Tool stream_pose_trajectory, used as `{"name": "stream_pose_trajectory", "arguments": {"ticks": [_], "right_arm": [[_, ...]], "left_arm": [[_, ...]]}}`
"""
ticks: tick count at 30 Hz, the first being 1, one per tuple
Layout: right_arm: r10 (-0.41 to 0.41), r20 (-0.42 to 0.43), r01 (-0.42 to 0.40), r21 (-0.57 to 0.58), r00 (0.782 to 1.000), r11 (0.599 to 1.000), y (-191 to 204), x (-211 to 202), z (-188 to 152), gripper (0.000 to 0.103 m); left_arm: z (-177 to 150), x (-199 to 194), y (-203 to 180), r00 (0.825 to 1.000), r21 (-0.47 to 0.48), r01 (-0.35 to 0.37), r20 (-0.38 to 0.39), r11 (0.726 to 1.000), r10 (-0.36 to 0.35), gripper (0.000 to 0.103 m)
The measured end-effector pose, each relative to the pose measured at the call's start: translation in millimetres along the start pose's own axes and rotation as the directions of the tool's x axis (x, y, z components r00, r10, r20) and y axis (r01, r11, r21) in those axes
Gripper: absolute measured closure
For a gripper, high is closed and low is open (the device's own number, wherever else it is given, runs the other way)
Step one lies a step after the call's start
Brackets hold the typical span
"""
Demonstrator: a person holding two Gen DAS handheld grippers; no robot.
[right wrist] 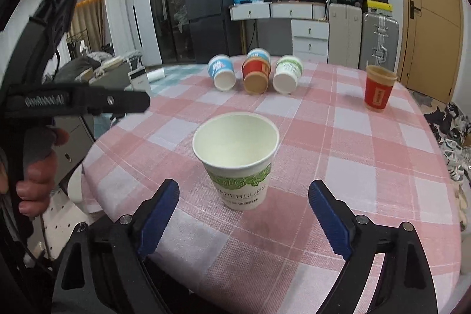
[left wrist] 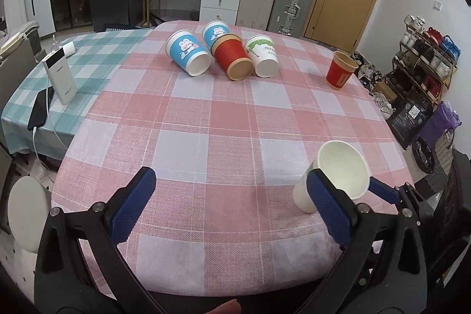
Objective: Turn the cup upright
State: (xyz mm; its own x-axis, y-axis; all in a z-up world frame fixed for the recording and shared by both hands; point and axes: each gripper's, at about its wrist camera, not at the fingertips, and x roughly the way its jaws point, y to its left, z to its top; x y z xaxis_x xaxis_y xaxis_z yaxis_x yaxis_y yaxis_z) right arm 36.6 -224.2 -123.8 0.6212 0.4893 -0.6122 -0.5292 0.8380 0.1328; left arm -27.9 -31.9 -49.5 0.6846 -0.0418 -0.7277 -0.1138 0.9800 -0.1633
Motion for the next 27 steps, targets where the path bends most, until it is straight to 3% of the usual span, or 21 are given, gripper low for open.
{"name": "stream_pose_trajectory", "arguments": {"ticks": [4, 8, 17, 27], "right_arm": [[-0.026, 0.087, 0.023, 0.031, 0.996, 0.999, -1.3, -32.0, 10.9, 0.006], [-0.007, 0.156, -0.005, 0.076, 0.988, 0.997, -3.6, -61.1, 25.0, 0.003], [0.066, 0.192, -0.100, 0.173, 0.979, 0.980, -7.9, -88.9, 46.2, 0.000], [0.044, 0.188, -0.069, 0.129, 0.981, 0.989, 4.7, -92.3, 47.4, 0.000]], "left_arm": [[-2.6, -13.5, -10.8, 1.000, 0.024, 0.016, 0.021, 1.000, -0.017, 0.001], [-3.7, -25.6, -22.1, 0.998, 0.043, 0.033, 0.049, 0.999, -0.036, 0.001], [-6.2, -56.7, -46.5, 0.989, 0.099, 0.066, 0.127, 0.993, -0.078, 0.001], [-13.4, -73.8, -45.2, 0.983, 0.095, 0.063, 0.165, 0.994, -0.078, 0.001]]}}
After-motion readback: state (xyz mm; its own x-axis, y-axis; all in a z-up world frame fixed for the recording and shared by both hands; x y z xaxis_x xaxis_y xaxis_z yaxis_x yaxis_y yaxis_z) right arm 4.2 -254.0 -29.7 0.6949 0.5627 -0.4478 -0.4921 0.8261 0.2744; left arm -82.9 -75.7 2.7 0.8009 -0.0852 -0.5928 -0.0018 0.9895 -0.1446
